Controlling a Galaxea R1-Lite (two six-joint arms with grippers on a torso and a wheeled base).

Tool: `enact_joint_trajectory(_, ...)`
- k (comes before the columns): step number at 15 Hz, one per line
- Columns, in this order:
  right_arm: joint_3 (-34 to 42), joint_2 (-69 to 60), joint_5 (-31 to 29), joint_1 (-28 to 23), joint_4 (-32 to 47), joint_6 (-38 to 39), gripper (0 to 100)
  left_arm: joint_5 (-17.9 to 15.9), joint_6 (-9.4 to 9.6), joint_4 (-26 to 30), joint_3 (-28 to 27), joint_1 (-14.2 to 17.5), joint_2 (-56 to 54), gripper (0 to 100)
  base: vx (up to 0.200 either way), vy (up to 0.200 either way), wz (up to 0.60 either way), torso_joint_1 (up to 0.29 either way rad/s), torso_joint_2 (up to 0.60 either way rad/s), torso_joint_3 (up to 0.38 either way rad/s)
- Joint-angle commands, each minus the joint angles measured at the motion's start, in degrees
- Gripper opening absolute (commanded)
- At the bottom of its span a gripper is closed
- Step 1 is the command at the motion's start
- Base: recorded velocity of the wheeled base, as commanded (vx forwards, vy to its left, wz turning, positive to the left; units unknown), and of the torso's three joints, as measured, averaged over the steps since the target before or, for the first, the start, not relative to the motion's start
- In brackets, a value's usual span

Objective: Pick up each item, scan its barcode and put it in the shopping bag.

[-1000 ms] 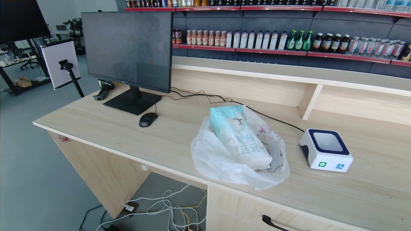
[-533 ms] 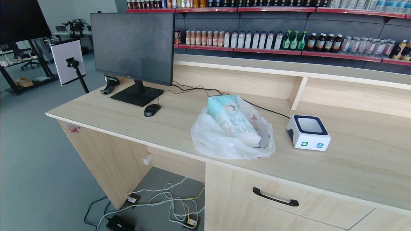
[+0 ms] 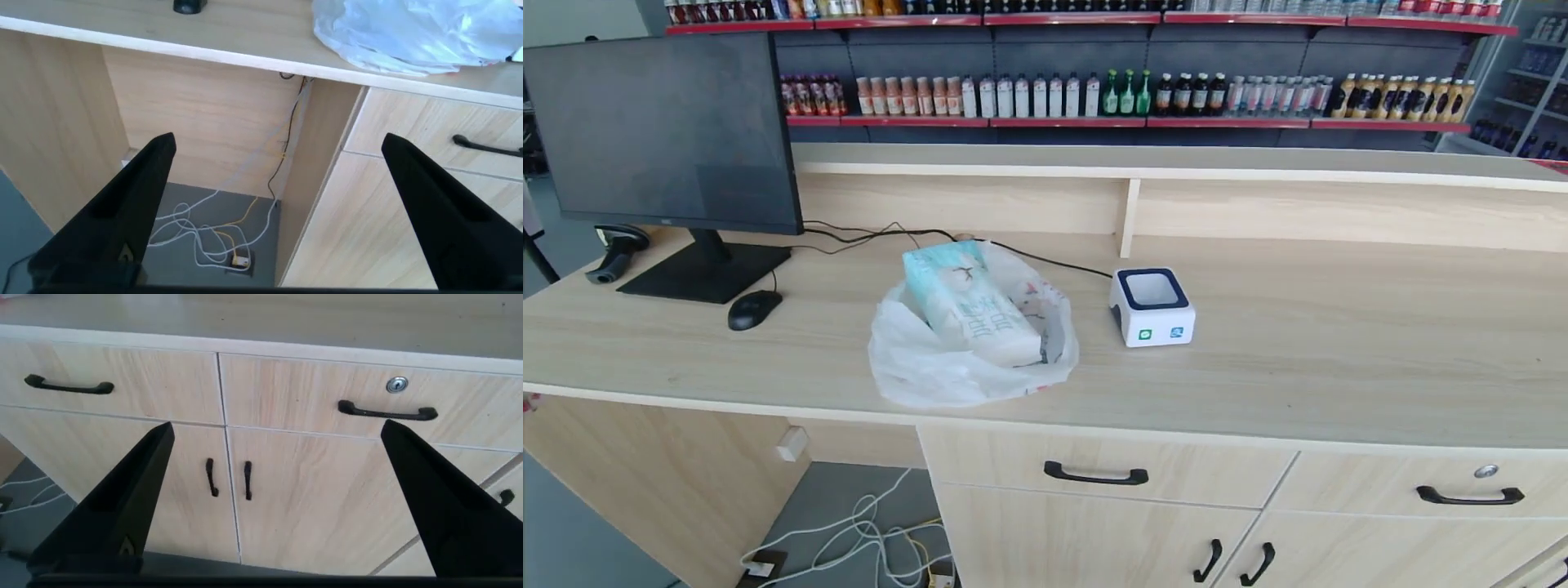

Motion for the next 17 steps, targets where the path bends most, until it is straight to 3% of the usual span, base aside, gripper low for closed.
enact_joint_trajectory(1,0.0,0.3,0.0,0.0,-0.1,0.2,100,0.0,-0.13,0.0,0.0,0.0,0.1,100,0.0,-0.2,0.0,0.012,0.0,-0.002)
enact_joint_trajectory(6,0.0,0.3,0.0,0.0,-0.1,0.1,100,0.0,-0.13,0.0,0.0,0.0,0.0,100,0.0,-0.2,0.0,0.002,0.0,0.0)
enact_joint_trajectory(17,0.1,0.3,-0.1,0.0,-0.2,3.2,100,0.0,0.13,0.0,0.0,0.0,0.0,100,0.0,0.0,0.0,0.0,0.0,0.0)
